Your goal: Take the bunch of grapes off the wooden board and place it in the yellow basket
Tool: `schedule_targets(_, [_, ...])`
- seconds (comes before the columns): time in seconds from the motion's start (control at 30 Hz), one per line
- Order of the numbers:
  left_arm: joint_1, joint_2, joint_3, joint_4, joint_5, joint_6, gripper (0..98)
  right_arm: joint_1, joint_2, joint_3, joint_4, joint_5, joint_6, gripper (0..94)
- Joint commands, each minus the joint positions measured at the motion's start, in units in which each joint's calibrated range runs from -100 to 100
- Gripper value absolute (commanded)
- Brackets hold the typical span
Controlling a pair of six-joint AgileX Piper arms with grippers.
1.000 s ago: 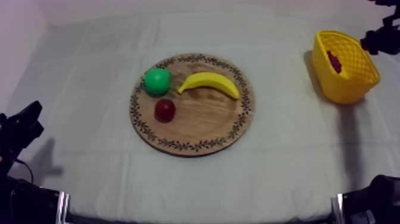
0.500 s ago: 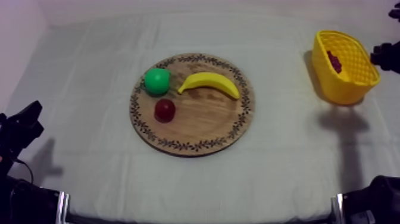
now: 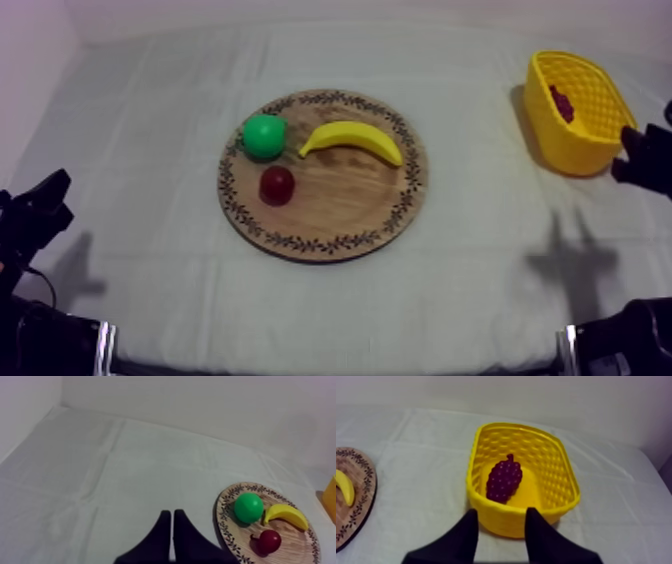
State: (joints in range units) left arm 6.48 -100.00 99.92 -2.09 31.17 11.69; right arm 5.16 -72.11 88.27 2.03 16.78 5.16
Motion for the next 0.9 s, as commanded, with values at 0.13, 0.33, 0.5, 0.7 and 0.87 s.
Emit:
schedule_targets(0.13, [0.0,0.0,0.0,-0.03,0.0,0.0,0.1,-0.9,-11.2,5.6,-0.8,2.3,-0.1,22.8])
schedule_targets(0.33, [0.0,0.0,0.0,-0.03,0.0,0.0,0.1,-1.8,-17.5,9.0,-1.8,4.8,0.0,13.6])
schedule_targets(0.5, [0.0,0.0,0.0,-0.03,0.0,0.0,0.1,-2.2,-21.9,10.6,-2.3,6.9,-0.7,3.9])
schedule_targets(0.7, [0.0,0.0,0.0,-0.03,0.0,0.0,0.1,-2.3,-23.4,11.2,-3.1,8.8,-2.5,0.8])
schedule_targets(0.87, [0.0,0.0,0.0,-0.03,0.0,0.0,0.1,-2.8,-23.6,11.3,-4.3,11.4,-3.0,0.5])
